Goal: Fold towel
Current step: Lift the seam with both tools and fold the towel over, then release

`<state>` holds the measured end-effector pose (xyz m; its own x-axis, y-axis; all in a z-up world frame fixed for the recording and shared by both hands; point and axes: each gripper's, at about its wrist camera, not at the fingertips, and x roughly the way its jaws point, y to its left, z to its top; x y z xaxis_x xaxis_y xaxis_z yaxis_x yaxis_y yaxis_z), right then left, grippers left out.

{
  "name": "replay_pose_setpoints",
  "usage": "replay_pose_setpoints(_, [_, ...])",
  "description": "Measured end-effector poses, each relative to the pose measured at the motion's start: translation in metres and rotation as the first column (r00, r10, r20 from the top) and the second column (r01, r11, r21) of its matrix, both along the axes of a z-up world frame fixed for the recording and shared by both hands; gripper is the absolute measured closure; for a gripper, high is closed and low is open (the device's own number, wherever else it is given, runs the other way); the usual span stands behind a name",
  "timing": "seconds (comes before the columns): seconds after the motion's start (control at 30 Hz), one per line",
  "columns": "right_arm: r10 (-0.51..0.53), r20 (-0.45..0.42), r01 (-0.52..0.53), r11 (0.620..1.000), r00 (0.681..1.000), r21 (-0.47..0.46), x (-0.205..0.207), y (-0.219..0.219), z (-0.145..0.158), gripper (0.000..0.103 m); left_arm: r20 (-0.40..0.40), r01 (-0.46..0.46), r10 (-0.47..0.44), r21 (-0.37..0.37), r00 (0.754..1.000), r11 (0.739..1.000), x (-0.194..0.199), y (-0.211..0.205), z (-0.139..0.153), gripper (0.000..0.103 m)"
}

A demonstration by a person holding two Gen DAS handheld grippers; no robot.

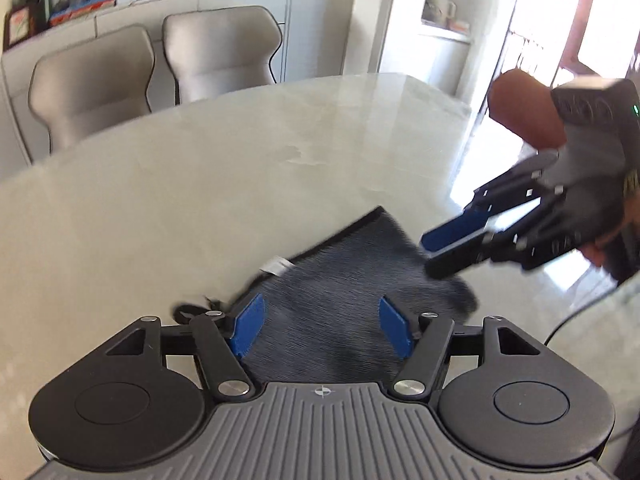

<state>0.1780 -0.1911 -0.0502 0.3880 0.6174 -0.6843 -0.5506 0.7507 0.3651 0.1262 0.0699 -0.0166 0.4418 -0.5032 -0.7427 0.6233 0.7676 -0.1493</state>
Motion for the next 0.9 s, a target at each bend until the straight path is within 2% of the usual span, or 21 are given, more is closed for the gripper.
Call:
replay_pose_setpoints(0.07, [0.02, -0.019, -0.019, 1.0, 1.0, 0.024, -0.009, 0.01, -0.003, 0.069, -0.027, -0.013, 0.012, -0.01, 1.0, 1.0, -0.006, -0.004, -0.007, 0.036])
replay_pose_setpoints(0.13, [0.013, -0.047, -0.013, 1.0, 0.999, 0.011, -0.014, 0.018, -0.014, 0.069, -0.056, -0.018, 0.017, -0.014, 0.998, 1.0, -0.011, -0.007, -0.015, 0.036])
replay_pose_setpoints(0.23, [-0.037, -0.093, 0.033, 0.998, 0.995, -0.048, -0.014, 0.012, -0.027, 0.069, -0.095, -0.018, 0.021, 0.028, 0.995, 0.999, -0.015, -0.008, -0.031, 0.036])
replay_pose_setpoints(0.3, [-0.055, -0.104, 0.05, 0.998, 0.993, -0.049, -0.016, 0.006, -0.03, 0.069, -0.118, -0.018, 0.025, 0.057, 0.993, 0.998, -0.016, -0.008, -0.04, 0.036])
replay_pose_setpoints(0.43, [-0.089, -0.115, 0.083, 0.995, 0.989, -0.05, -0.025, -0.008, -0.034, 0.069, -0.106, -0.009, 0.015, 0.056, 0.994, 0.998, -0.02, -0.006, -0.047, 0.036])
replay_pose_setpoints(0.53, [-0.111, -0.077, 0.105, 0.992, 0.991, -0.068, -0.032, -0.01, -0.026, 0.069, -0.093, -0.042, 0.048, 0.064, 0.995, 0.997, -0.022, -0.006, -0.041, 0.036])
replay_pose_setpoints(0.67, [-0.15, -0.029, 0.148, 0.986, 0.988, -0.076, -0.042, -0.022, -0.014, 0.066, -0.05, -0.084, 0.085, 0.017, 0.995, 0.996, -0.03, -0.002, -0.029, 0.035])
replay_pose_setpoints(0.77, [-0.17, -0.056, 0.168, 0.985, 0.984, -0.033, -0.044, -0.031, -0.019, 0.065, -0.051, -0.106, 0.105, -0.005, 0.993, 0.994, -0.038, 0.001, -0.025, 0.033])
replay_pose_setpoints(0.9, [-0.182, -0.117, 0.19, 0.98, 0.976, 0.06, -0.041, -0.039, -0.029, 0.065, -0.065, -0.106, 0.107, 0.021, 0.992, 0.994, -0.042, 0.001, -0.031, 0.033])
